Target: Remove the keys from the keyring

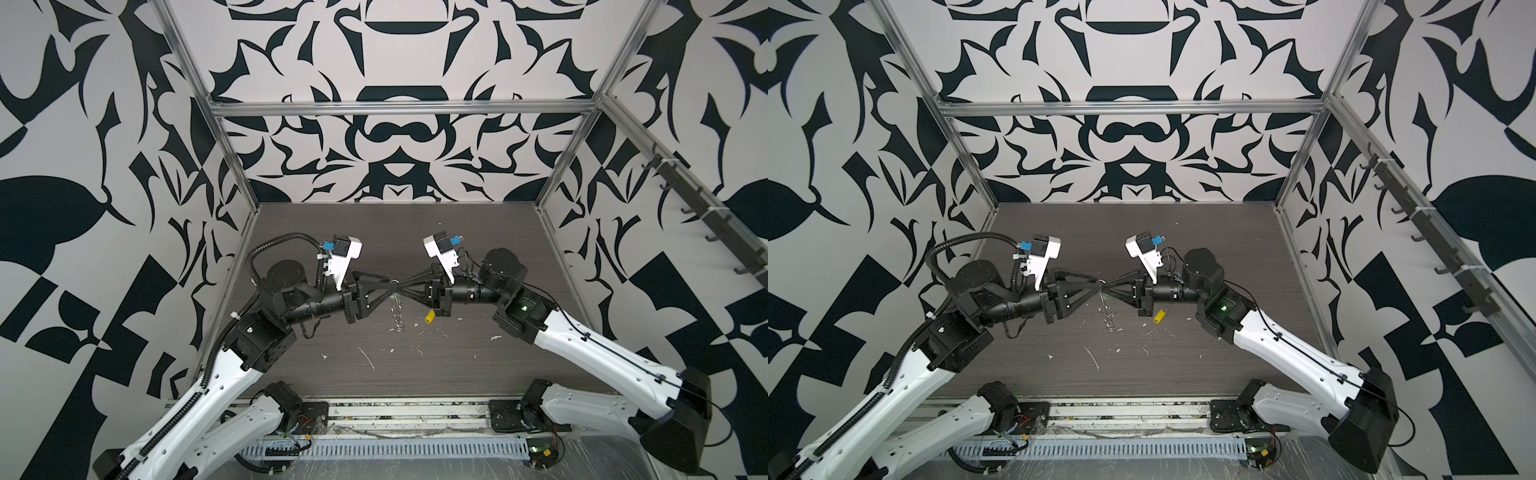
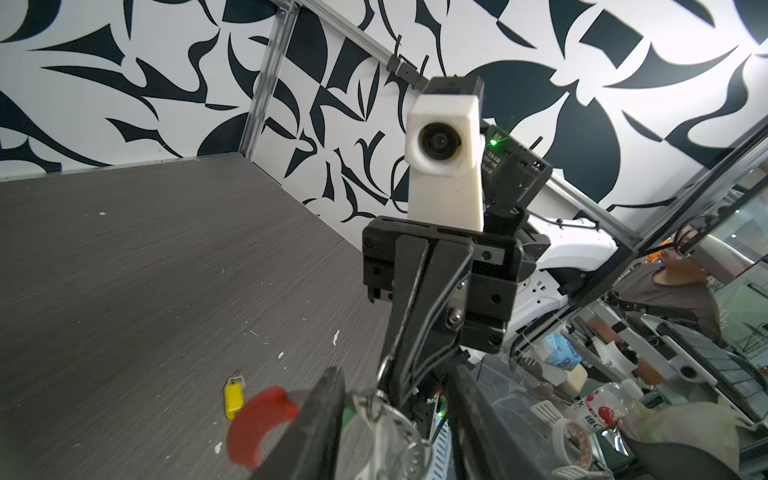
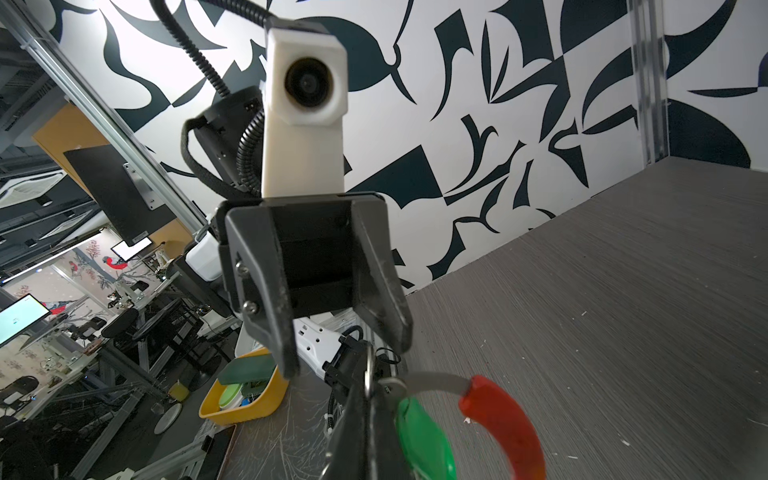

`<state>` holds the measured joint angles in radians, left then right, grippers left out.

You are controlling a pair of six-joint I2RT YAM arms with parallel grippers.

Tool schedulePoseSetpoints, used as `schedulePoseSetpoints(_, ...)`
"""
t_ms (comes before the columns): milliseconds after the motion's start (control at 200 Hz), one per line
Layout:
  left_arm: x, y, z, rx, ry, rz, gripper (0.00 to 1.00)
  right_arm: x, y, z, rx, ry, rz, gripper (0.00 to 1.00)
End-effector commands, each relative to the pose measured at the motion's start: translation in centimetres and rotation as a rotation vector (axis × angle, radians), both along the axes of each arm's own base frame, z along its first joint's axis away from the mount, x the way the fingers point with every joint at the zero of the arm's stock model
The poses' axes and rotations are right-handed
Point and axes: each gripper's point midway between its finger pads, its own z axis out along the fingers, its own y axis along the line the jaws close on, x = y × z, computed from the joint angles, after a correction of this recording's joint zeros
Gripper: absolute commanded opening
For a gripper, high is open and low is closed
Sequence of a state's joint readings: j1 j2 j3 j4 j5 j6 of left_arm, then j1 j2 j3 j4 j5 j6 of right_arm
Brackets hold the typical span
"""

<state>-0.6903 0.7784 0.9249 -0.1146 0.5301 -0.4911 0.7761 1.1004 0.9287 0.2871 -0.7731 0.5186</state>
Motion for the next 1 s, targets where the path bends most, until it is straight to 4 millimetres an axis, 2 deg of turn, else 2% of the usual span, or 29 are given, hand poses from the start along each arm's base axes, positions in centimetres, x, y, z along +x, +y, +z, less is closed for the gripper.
schedulePoseSetpoints(0, -0.3, 0.3, 0.2, -0.013, -0.032, 0.004, 0.33, -0.6, -0.7, 2.7, 0.064, -0.087, -0.017, 0.0)
schedulePoseSetpoints(135, -0.8, -0.1, 0.3, -0.033, -0.022, -0.039, 0.3, -0.5, -0.8, 3.0, 0.074, -0.094, -0.028, 0.0)
schedulePoseSetpoints(400, -0.3, -0.5, -0.6, -0.014, 0.017, -0.036, 0.29, -0.8, -1.1, 3.3, 0.095, -0.103, -0.026, 0.0)
schedulePoseSetpoints(480, -0.4, -0.5, -0.3, -0.024, 0.008, -0.041, 0.29, -1.0, -1.0, 3.2, 0.096, -0.102, -0.013, 0.0)
schedulePoseSetpoints(840, -0.7, -1.1, 0.1, -0.047, 0.02, -0.089, 0.13, -1.0, -1.0, 3.3, 0.111, -0.096, -0.011, 0.0)
schedulePoseSetpoints(995, -0.6, -0.9, 0.4, -0.054, 0.012, -0.074, 0.02, -0.8, -0.9, 3.0, 0.112, -0.084, -0.011, 0.0)
